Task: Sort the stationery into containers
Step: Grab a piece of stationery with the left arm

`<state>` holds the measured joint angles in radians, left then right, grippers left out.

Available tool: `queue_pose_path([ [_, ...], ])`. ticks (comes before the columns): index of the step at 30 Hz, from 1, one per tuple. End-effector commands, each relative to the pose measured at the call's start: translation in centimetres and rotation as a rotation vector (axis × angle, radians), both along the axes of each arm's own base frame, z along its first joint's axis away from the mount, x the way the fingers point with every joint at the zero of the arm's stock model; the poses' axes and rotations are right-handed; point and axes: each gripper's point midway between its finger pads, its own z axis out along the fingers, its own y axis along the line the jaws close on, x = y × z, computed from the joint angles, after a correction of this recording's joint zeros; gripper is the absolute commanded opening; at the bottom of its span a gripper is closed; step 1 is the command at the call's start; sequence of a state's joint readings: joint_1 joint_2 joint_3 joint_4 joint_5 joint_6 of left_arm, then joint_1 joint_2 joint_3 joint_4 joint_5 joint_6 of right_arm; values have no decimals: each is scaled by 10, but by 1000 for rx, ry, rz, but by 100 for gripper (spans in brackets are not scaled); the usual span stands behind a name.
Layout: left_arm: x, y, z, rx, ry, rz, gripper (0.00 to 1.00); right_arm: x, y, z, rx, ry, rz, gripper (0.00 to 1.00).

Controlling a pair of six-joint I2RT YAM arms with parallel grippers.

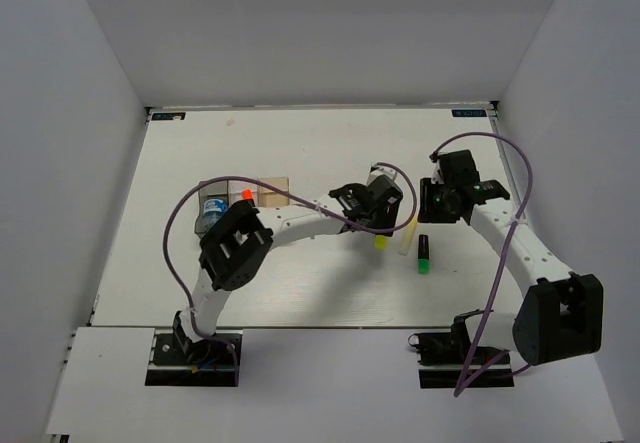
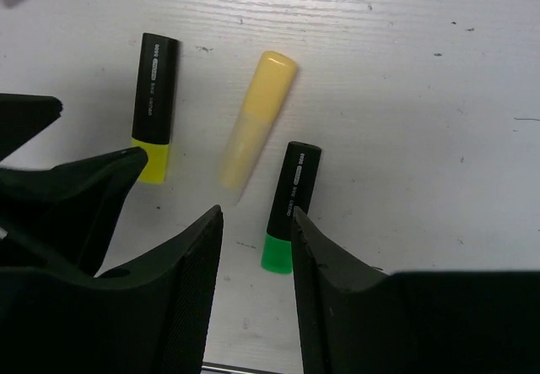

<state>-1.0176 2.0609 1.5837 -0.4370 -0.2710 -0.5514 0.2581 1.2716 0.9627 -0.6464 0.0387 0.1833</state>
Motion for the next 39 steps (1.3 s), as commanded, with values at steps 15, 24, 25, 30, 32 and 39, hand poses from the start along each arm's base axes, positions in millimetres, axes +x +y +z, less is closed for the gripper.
queue_pose_path([
  [15, 5, -15, -33, 71, 79, 145, 72, -2, -10, 17, 203, -9, -87, 42],
  [24, -7, 26, -70, 253, 96, 167, 41, -4, -9, 20, 253, 2, -87, 42],
  [25, -9, 29, -73, 270, 97, 166, 36, -4, -9, 20, 255, 5, -88, 42],
  [30, -12, 51, -75, 366, 73, 165, 16, -5, -11, 21, 277, 13, -99, 42],
  [32, -16, 64, -74, 403, 60, 165, 8, -6, -8, 20, 287, 18, -91, 42],
  [39, -21, 106, -50, 425, 13, 169, 0, -9, -4, 19, 322, 33, -69, 44],
])
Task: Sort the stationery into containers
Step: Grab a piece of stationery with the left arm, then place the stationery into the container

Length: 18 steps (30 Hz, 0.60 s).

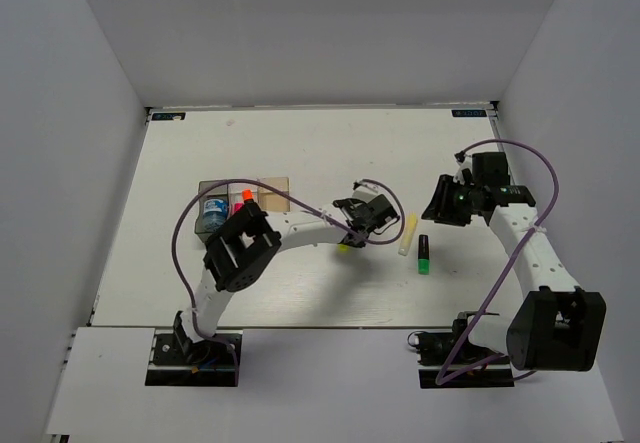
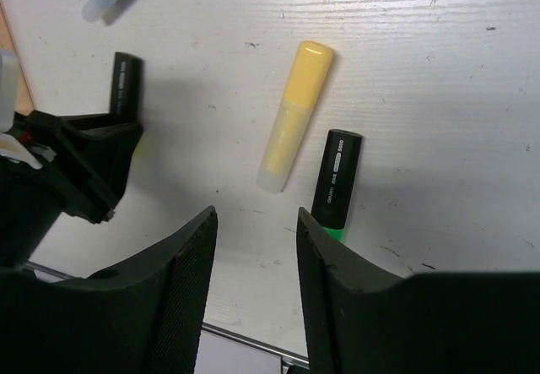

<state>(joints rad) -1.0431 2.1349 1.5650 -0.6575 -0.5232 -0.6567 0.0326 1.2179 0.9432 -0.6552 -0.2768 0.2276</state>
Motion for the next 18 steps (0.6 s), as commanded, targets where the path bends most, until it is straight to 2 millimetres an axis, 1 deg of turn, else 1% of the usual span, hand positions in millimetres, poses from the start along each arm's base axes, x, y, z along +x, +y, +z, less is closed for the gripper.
queue_pose_path([
  [1, -12, 38, 16, 69, 3, -23, 0, -5, 5, 1, 35, 1, 29, 47],
  [3, -10, 40, 49, 7, -46, -32, 0, -6, 9, 0, 50, 8, 44, 52],
  [4, -10, 44, 54, 2, -55, -40, 0, -7, 10, -1, 52, 9, 54, 56],
  [5, -9, 46, 71, -29, -79, -35, 0, -8, 12, 0, 62, 10, 61, 58],
  [6, -9, 51, 86, -57, -100, -31, 0, -7, 12, -1, 65, 15, 64, 58],
  [7, -8, 58, 90, -60, -105, -24, 0, -9, 13, -3, 69, 22, 69, 60],
  [8, -8, 69, 108, -100, -131, -8, 0, -9, 13, -3, 72, 21, 75, 61],
  [9, -5, 74, 114, -107, -140, -3, 0, -9, 15, -3, 79, 24, 81, 61],
  [10, -5, 81, 115, -108, -141, 3, 0, -9, 16, -4, 83, 29, 83, 61],
  [11, -1, 90, 126, -135, -164, 22, 0, -10, 16, -4, 81, 31, 90, 61],
  [12, -1, 95, 138, -160, -185, 25, 0, -9, 16, -5, 86, 34, 88, 61],
  [13, 0, 99, 141, -163, -191, 29, 0, -9, 17, -5, 86, 33, 93, 61],
  [14, 2, 113, 146, -166, -202, 56, 0, -10, 17, -5, 89, 36, 91, 61],
  [16, 4, 130, 165, -192, -248, 89, 0, -11, 18, -6, 93, 42, 93, 61],
  [17, 9, 151, 157, -170, -241, 147, 0, -11, 19, -6, 94, 42, 99, 61],
  [18, 7, 165, 164, -174, -248, 172, 0, -10, 18, -6, 96, 40, 96, 61],
])
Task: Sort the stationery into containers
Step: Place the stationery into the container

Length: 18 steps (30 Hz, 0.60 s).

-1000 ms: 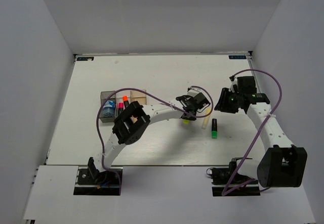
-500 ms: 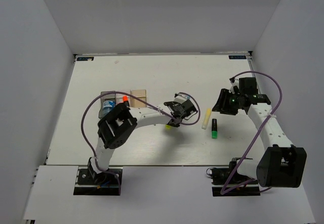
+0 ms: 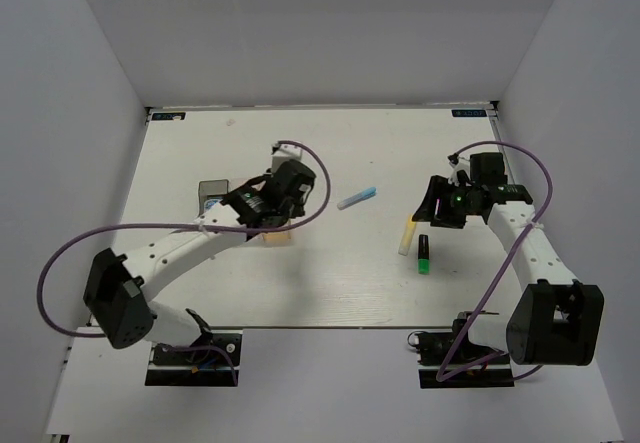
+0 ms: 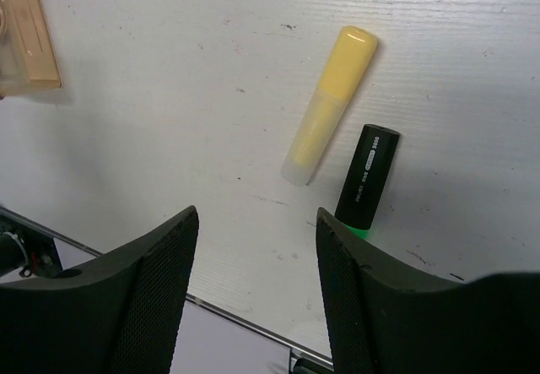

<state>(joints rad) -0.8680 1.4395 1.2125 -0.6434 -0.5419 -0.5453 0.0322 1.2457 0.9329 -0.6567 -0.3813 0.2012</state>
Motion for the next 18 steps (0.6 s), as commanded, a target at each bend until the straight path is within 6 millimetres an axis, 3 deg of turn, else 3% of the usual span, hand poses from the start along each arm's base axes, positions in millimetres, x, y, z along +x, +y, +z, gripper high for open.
queue_pose_path([
  [1, 8, 62, -2, 36, 0, 142, 0, -4, 3, -3, 20, 16, 22, 61],
  [6, 15, 114, -7, 12, 36, 254, 0, -6, 7, -4, 35, 13, 46, 61],
  [9, 21, 132, -14, 16, 59, 294, 0, -10, 9, -8, 43, 33, 82, 64],
  [14, 32, 135, -39, 26, 146, 294, 1, -15, 11, -14, 49, 75, 123, 61],
  [18, 41, 140, -52, 37, 182, 310, 19, -17, 9, -19, 26, 90, 142, 58],
])
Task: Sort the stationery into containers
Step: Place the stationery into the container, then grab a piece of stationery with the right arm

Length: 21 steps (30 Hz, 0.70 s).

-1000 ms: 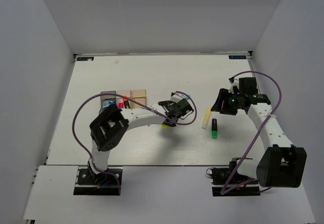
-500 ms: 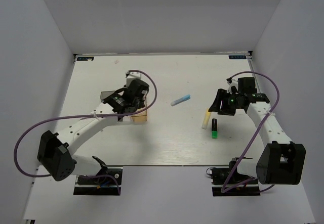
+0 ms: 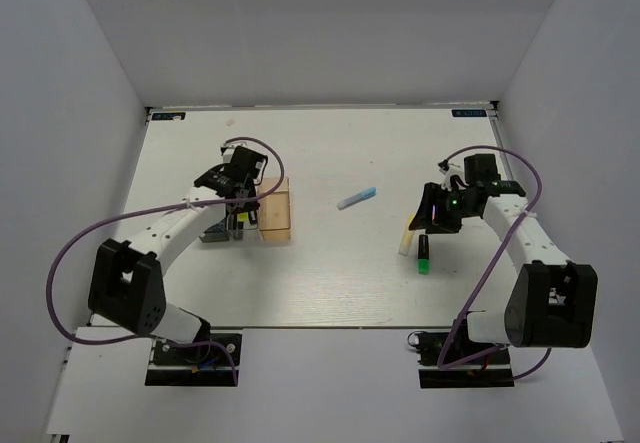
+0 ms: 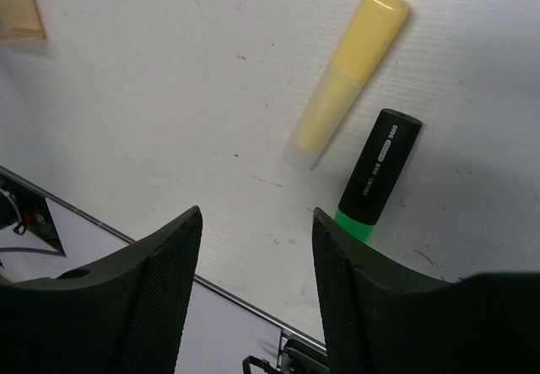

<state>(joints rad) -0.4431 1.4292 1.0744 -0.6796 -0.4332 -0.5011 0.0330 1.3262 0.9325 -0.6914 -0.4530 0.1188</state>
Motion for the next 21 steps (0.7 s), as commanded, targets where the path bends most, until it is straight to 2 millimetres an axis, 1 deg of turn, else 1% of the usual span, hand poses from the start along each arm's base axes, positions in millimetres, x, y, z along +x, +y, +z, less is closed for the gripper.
queue_pose_path([
  [1, 12, -1, 0, -26, 5, -3, 23, -7, 1, -1, -4, 11, 45, 58],
  [2, 14, -2, -3, -30, 17, -2, 28, -7, -1, -2, -11, 13, 42, 58],
  [3, 17, -2, -5, -29, 23, -2, 35, -8, -1, -4, -14, 19, 44, 58],
  [4, 19, 2, -7, -27, 28, 9, 44, -7, -2, -4, -18, 18, 45, 58],
  [5, 20, 3, -11, -23, 42, 9, 48, -8, -3, -6, -23, 22, 50, 58],
  [6, 21, 3, -10, -23, 41, 6, 54, -8, -3, -7, -26, 25, 50, 58],
  [7, 26, 4, -5, -26, 30, 9, 65, -9, -4, -8, -33, 31, 50, 58],
  [8, 27, 2, -7, -30, 41, -1, 69, -10, -5, -9, -38, 32, 58, 60],
  [9, 29, 2, -4, -23, 40, -9, 71, -11, -6, -11, -45, 38, 57, 60],
  [10, 32, 1, 4, -24, 34, -11, 73, -11, -9, -13, -60, 45, 58, 61],
  [11, 33, 2, 7, -24, 31, -14, 76, -14, -10, -15, -66, 52, 60, 61],
  [13, 35, -1, 16, -30, 18, -35, 76, -15, -16, -18, -102, 51, 67, 61],
  [14, 32, -4, 25, -51, 2, -47, 72, -19, -17, -21, -111, 61, 62, 61],
  [15, 31, -7, 30, -73, -6, -66, 66, -19, -22, -24, -138, 64, 52, 61],
  [16, 27, -9, 37, -89, -22, -76, 55, -19, -24, -23, -150, 50, 50, 61],
  [17, 23, -12, 39, -103, -24, -93, 28, -23, -26, -28, -167, 65, 47, 58],
  [18, 14, -20, 55, -156, -52, -134, 18, -22, -33, -31, -211, 44, 61, 57],
  [19, 3, -21, 47, -166, -25, -145, 13, -22, -35, -33, -224, 43, 63, 57],
  [20, -5, -27, 46, -201, -10, -178, 12, -26, -37, -38, -234, 59, 64, 57],
  [21, -17, -33, 62, -246, -49, -222, 14, -26, -39, -41, -245, 68, 66, 57],
])
